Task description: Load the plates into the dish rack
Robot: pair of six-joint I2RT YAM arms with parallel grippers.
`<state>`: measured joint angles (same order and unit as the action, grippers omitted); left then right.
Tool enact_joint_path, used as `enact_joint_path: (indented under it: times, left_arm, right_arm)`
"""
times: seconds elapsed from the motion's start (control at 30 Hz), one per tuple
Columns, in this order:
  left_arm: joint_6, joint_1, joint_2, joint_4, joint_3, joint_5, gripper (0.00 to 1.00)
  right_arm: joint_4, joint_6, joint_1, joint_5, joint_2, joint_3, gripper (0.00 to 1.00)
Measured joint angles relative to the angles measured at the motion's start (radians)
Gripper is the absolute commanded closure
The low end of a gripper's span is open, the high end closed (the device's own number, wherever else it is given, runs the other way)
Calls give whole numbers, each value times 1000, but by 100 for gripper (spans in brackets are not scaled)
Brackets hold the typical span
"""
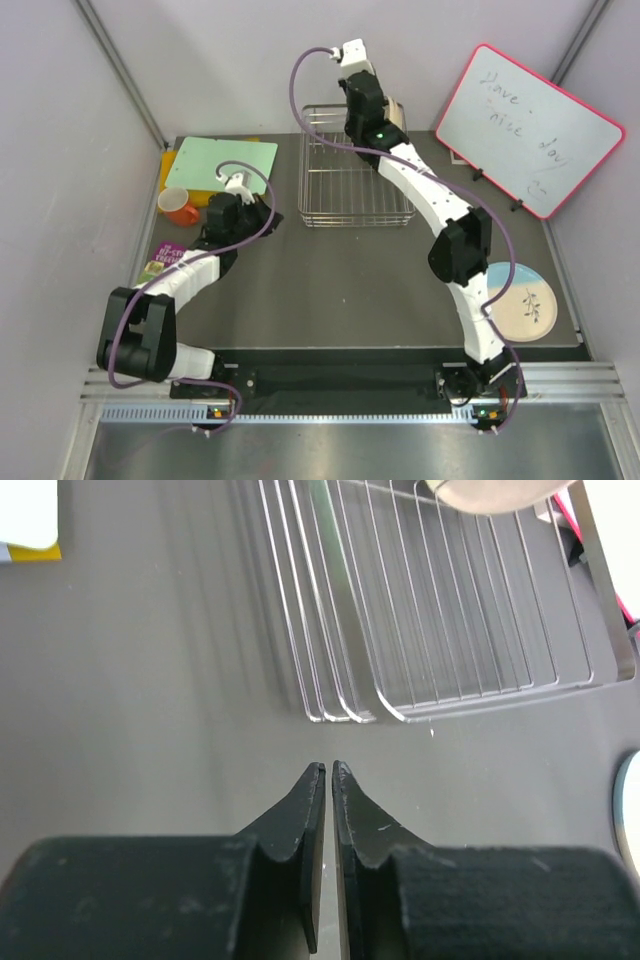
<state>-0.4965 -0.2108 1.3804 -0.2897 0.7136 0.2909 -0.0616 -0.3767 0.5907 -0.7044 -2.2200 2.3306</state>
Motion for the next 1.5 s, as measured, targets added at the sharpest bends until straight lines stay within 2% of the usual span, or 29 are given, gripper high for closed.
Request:
enact_joint_path:
  times: [0.07, 0.2, 0.3, 0.93, 1.33, 1.5]
  left_arm:
    - [0, 0, -5, 2, -9, 5, 84]
    - [8, 0, -6, 7, -11, 11, 69]
    - [25, 0, -6, 15, -10, 13, 63]
    - [74, 0, -17, 28, -10, 19, 60]
    - [88, 0, -11, 29, -10, 39, 59]
    - [88, 0, 10, 28, -10, 50, 58]
  right_arm:
    - [9, -21, -2, -16, -26, -2, 100]
    - [16, -47, -4, -38, -55, -16, 100]
    - [24, -63, -4, -48, -66, -29, 100]
    - [144, -131, -15, -61, -169, -42, 100]
    - [304, -295, -4, -65, -180, -42, 100]
    - [314, -312, -4, -66, -180, -42, 100]
